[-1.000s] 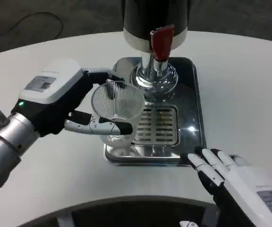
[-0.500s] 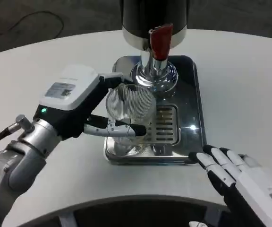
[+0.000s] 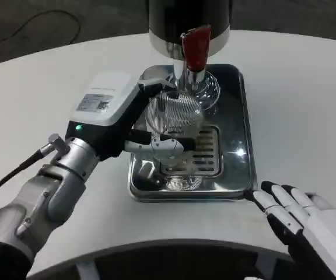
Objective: Grasp the cup under the faucet to collect the drink, then remove the cup.
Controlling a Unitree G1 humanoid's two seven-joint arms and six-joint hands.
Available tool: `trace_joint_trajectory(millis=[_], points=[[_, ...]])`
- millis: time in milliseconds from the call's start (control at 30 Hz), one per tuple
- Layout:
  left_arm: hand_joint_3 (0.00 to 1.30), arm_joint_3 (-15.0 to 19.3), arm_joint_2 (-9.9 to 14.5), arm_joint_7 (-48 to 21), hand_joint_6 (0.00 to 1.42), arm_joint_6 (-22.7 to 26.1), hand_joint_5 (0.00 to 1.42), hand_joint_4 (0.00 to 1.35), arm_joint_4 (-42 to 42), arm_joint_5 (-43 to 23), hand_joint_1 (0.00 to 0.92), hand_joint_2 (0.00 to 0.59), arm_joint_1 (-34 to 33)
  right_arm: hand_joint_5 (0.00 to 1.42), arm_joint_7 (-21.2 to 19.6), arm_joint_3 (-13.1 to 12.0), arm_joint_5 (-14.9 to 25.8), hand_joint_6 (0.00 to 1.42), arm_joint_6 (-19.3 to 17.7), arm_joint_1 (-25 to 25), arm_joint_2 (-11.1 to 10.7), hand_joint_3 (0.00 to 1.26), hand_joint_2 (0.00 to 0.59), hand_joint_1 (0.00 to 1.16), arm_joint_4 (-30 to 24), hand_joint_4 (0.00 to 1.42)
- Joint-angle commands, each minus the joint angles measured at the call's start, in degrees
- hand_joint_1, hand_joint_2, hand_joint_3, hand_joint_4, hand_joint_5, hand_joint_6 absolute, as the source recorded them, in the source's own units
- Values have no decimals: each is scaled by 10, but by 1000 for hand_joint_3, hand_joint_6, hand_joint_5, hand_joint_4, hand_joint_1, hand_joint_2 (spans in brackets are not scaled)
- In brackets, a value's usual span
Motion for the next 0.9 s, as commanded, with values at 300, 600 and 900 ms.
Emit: trace_joint_trajectory(millis=[300,600,900], points=[[1023,-8,-45,59,1424,18,1424,1283,44,-25,452,201,-22,0,13,-49,44,0,-28,5,13,85,438,291,-9,0],[992,-14,-48,51,1424,29,1416,1234,50,-30,446,205,-24,0,20,-68,63,0,-30,10,11,85,438,291,-9,0],[769,-15,-41,30,1419,24,1260,928,45,-44,295,101,-22,0,24,-66,64,0,-26,8,11,85,438,291,-9,0]])
